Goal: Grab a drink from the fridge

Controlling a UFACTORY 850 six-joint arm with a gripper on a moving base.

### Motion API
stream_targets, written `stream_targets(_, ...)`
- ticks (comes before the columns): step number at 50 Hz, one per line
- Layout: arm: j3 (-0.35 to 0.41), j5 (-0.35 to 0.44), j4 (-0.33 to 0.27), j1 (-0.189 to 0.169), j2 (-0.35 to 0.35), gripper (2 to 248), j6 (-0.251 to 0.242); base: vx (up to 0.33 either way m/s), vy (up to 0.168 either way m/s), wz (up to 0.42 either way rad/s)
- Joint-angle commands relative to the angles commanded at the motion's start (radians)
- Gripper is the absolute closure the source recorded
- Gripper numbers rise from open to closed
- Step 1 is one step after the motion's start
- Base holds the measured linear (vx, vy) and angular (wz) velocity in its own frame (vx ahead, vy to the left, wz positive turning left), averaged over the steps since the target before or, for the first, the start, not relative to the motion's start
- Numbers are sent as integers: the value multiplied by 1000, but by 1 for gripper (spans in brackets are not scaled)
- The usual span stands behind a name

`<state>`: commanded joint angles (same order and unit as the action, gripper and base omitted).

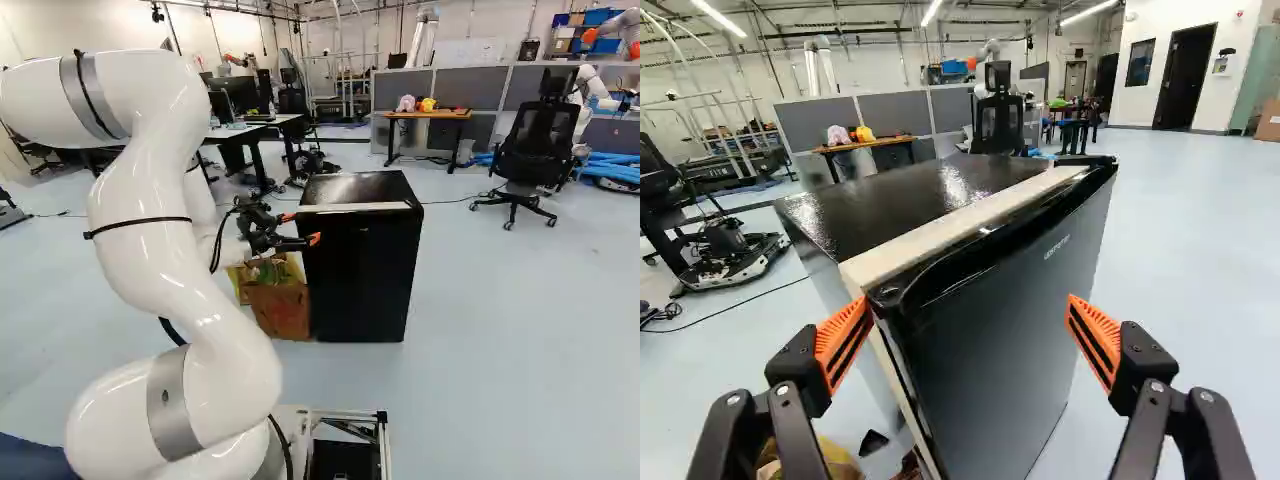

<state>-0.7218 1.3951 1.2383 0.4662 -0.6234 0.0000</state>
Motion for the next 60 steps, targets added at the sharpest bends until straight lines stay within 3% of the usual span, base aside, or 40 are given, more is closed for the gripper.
stream_targets(26, 47, 0, 0, 14, 26, 3, 0, 0, 0, 0)
stream_targets(60, 27, 0, 0, 44, 15, 3, 0, 0, 0, 0)
